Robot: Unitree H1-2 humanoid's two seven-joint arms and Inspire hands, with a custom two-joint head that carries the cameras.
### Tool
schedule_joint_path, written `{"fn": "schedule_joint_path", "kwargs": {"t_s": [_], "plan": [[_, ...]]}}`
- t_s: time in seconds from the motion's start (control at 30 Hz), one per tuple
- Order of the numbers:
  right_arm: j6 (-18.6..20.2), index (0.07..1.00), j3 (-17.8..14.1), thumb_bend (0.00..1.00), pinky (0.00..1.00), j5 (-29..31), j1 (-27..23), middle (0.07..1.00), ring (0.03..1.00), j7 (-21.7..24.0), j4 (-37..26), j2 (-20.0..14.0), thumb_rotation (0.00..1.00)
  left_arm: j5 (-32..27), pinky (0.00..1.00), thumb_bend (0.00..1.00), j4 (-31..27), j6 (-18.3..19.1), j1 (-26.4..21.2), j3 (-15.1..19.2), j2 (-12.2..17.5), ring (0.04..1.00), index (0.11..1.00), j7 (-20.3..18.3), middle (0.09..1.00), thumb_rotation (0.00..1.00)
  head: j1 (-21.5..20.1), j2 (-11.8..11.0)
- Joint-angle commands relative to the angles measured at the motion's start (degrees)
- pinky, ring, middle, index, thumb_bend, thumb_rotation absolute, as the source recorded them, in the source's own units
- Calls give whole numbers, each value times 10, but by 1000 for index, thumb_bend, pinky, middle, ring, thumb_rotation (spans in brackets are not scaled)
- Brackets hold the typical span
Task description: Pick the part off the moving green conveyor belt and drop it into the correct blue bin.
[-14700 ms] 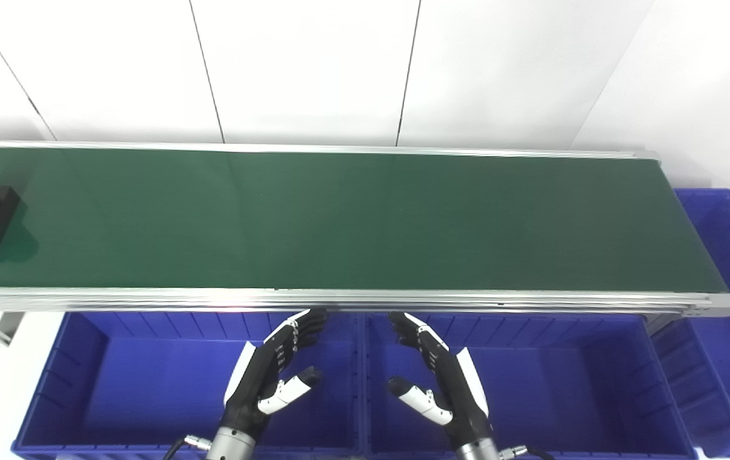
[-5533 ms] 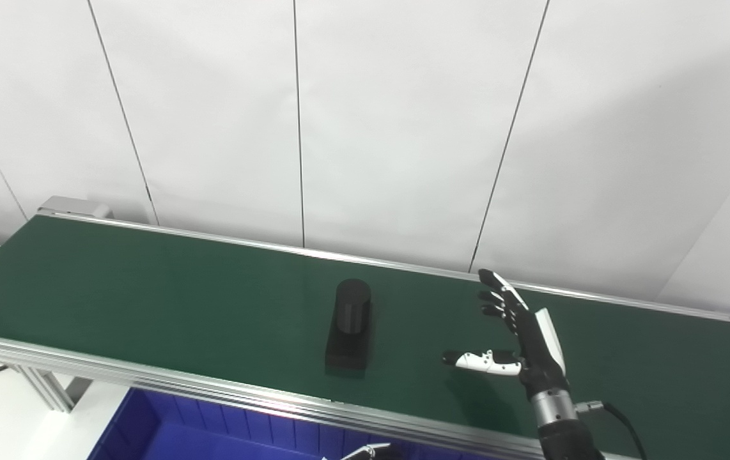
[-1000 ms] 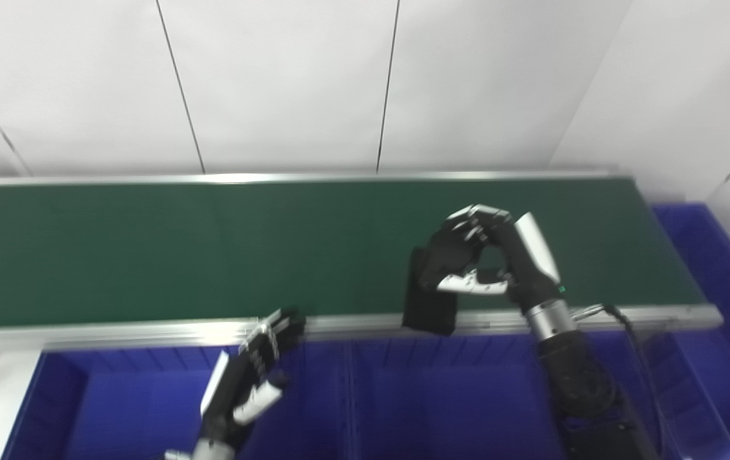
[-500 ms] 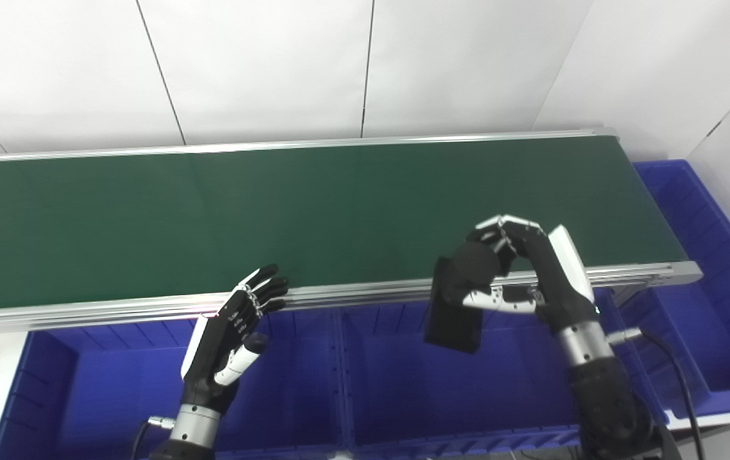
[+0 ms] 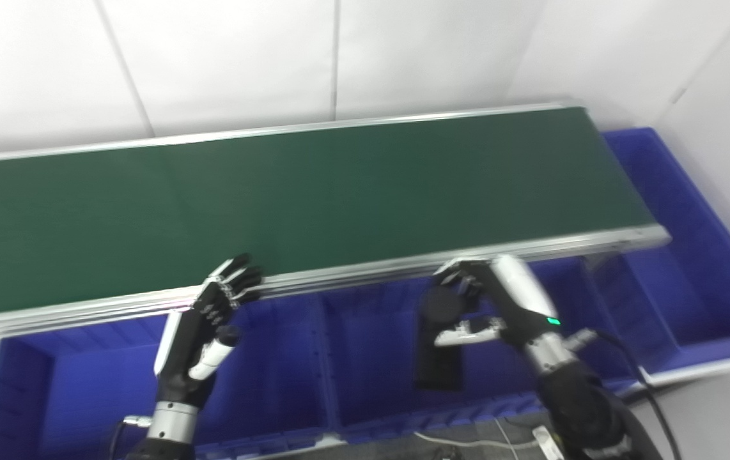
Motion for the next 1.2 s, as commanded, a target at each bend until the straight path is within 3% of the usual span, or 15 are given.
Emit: {"fn": "schedule_joint_path", "kwargs": {"t_s": [0.0,0.17,0.37,0.57,0.93,1.1,1.17], "plan": [[-6,523,9,519,262,-15,-24,419,318,0,5,-16,0,-1,753,887,-19,-21,-7,-2,-7,803,848,-7,810,752,3,-1],[-34,516,59,519,267,-60,-60,408,316,-20,97,-33,0,-7,753,873,-23,-21,-5,-5,-13,801,845,-14,800,740,11,-2],[-35,516,100,522,316,-82,-98,426,365,-62,199,-28,0,-8,747,871,-30,-21,-1,-2,-16,803,844,-17,804,735,20,-3],[-20,522,114,521,304,-83,-123,426,362,-89,267,-11,0,-4,745,866,-32,-21,2,-2,-17,801,847,-18,805,748,31,-5],[-18,520,115,519,267,-72,-135,411,324,-110,305,0,0,-5,740,863,-31,-21,5,6,-15,797,845,-24,801,743,38,-7],[-13,526,113,523,370,-59,-130,459,443,-97,286,-4,8,-4,742,867,-27,-21,5,8,-14,795,843,-24,796,740,40,-8],[-12,503,113,522,438,-58,-127,581,523,-94,278,-7,123,-3,742,872,-27,-21,6,8,-14,793,841,-23,797,741,42,-9]]}}
